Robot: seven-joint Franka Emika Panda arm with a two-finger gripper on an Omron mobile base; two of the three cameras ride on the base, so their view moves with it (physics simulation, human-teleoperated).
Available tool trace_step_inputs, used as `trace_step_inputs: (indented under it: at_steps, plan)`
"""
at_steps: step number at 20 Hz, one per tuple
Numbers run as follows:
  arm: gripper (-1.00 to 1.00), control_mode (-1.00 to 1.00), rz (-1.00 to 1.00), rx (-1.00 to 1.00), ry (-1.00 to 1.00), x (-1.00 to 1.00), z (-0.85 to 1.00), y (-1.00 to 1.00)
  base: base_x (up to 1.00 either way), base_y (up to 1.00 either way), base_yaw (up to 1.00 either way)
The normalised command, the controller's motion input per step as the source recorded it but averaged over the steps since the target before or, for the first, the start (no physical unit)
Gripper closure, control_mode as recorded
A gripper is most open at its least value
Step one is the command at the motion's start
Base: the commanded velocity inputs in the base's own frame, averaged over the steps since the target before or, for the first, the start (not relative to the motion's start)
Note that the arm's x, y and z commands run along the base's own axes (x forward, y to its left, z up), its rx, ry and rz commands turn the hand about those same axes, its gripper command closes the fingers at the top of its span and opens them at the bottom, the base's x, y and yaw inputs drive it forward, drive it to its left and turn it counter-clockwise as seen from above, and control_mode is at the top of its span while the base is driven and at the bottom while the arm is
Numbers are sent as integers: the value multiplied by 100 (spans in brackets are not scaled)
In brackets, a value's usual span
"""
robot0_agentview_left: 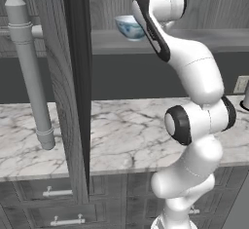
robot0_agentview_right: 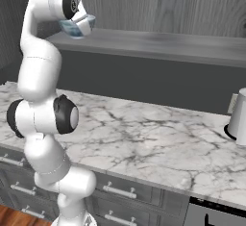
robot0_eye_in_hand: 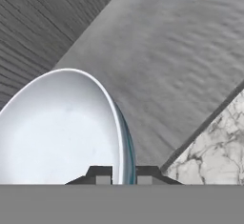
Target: Take the smaller bowl and place it next to the appetizer plate on the dining counter , and place the larger bowl next to the plate with cooked food.
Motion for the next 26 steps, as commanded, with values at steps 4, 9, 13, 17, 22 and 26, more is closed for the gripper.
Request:
trace_step_inputs:
  at_steps: [4,9,13,17,22,26]
  plan:
    - [100,-100,-2,0,0,-100,-42,-68,0,0,0]
    - [100,-100,0,0,-6,-100,-38,-52,0,0,0]
    - [100,-100,3,0,-19,-100,-3,-36,0,0,0]
    - [100,-100,9,0,-20,-100,1,-16,0,0,0]
    - [100,-100,14,-1,-13,-91,0,-9,0,0,0]
    - [100,100,9,-2,-9,-37,0,-1,-41,-3,7]
